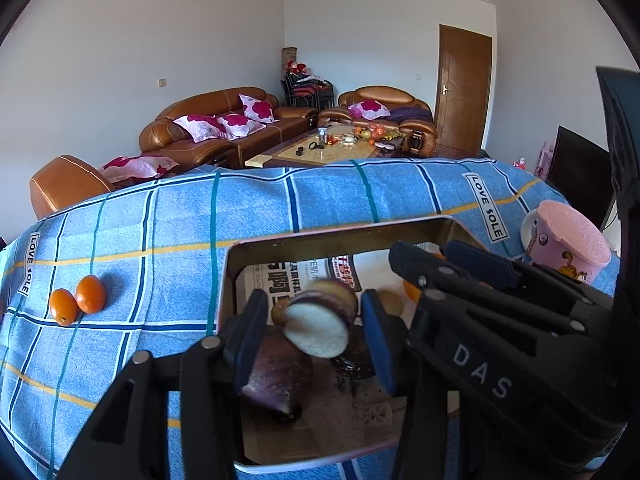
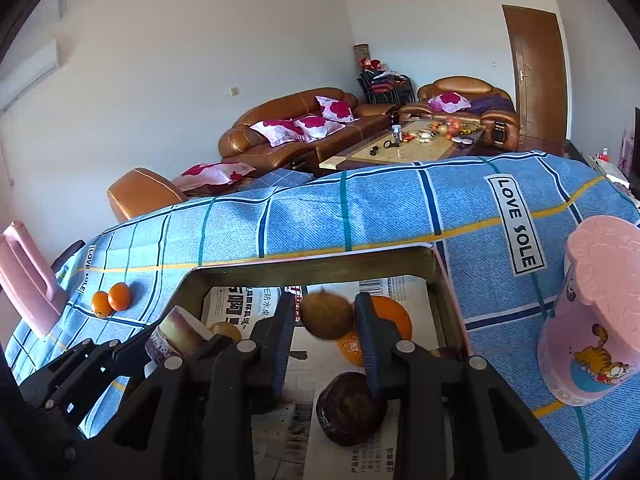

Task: Organize fruits
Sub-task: 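Lower both tools into the tray and open them, then lift both open tools out of the tray toward the two oranges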

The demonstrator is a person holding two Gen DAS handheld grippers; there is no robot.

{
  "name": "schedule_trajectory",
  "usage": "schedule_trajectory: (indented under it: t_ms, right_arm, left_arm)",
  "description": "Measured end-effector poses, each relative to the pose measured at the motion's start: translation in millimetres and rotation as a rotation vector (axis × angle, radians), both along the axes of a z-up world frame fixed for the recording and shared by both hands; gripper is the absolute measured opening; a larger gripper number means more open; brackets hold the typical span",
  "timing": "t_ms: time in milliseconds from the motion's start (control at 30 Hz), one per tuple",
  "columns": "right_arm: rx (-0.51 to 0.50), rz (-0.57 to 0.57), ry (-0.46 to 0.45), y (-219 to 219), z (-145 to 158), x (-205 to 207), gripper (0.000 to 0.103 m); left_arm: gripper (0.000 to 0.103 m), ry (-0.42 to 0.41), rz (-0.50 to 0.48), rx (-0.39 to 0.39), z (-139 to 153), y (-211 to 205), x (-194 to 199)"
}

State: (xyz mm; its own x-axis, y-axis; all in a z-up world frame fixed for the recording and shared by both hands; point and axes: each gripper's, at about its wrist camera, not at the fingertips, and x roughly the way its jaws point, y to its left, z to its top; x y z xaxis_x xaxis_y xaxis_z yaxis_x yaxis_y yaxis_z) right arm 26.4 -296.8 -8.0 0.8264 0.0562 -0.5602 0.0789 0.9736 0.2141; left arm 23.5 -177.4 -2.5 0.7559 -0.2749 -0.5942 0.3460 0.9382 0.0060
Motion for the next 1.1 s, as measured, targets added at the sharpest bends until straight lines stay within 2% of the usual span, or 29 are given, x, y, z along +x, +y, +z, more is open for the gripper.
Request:
schedule_trajectory:
  t_ms: [33, 67, 200, 367, 433, 533, 767, 900, 1100]
  right_arm:
    - [0.001, -0.002, -0.010, 1.0, 1.2, -2.3, 0.051]
    - [0.004, -0.008, -0.023, 0.8, 2.3, -5.0, 0.059]
    - [0.015, -0.051, -0.084, -3.5, 8.7, -19.2, 0.066]
    - [0.017, -0.144, -0.132, -16.3, 17.7, -34.3, 0.068]
    - [0.014, -0.180, -0.156, -20.3, 21.0, -38.2, 0.070]
    - [0.009, -0.222, -0.183, -24.3, 24.7, -43.4, 0.077]
    - [-0.124, -0.272, -0.296, -9.7, 32.9, -59.2, 0.077]
    - [-0.157, -0.256, -0.273, -1.0, 30.6, -58.2, 0.077]
    - [-0.187, -0.265, -0.277, 5.6, 31.2, -68.0, 0.077]
  left_arm:
    - [0.072, -0.011, 0.010, 0.001, 1.1, 0.7, -1.5]
    - [0.077, -0.026, 0.015, -0.002, 2.7, 1.8, -3.9]
    - [0.102, -0.102, 0.024, -0.005, 8.8, 4.3, -16.6]
    - [0.103, -0.286, 0.083, 0.003, 23.3, 14.2, -34.7]
    - [0.103, -0.325, 0.117, 0.012, 28.3, 20.0, -34.7]
    - [0.103, -0.332, 0.151, 0.009, 31.3, 30.2, -29.0]
    - [0.103, -0.343, 0.213, 0.017, 29.1, 49.3, -21.6]
    - [0.103, -0.343, 0.220, 0.029, 24.5, 53.5, -25.5]
    - [0.103, -0.315, 0.211, -0.005, 23.2, 62.6, -32.8]
